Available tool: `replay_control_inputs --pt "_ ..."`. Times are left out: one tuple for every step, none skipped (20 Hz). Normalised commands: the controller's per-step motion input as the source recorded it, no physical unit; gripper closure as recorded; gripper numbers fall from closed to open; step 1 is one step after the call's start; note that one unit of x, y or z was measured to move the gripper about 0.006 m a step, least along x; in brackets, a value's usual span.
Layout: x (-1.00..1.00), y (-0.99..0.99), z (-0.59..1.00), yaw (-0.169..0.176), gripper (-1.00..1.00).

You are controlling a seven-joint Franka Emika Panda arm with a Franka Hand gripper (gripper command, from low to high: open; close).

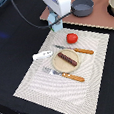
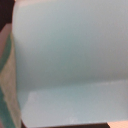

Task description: Interact with the objects in diverse but meaningful ways.

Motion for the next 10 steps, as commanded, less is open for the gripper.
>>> replay_control_inputs --pt "0.1 -1.0 0.13 0.0 1.0" --pt "0.1 -1.0 0.12 0.0 1.0" --pt "0.11 -1.0 0.11 0.0 1.0" --pt "0.12 -1.0 0.09 0.0 1.0" --pt "0.13 -1.0 0.09 0.0 1.0" --pt "0.13 -1.0 0.06 0.0 1.0" --pt "0.14 -1.0 0.03 0.0 1.0" --pt "0.15 -1.0 0.0 0.0 1.0" --pt "0.14 -1.0 0.0 0.0 1.0" --pt "0.14 -1.0 0.0 0.0 1.0"
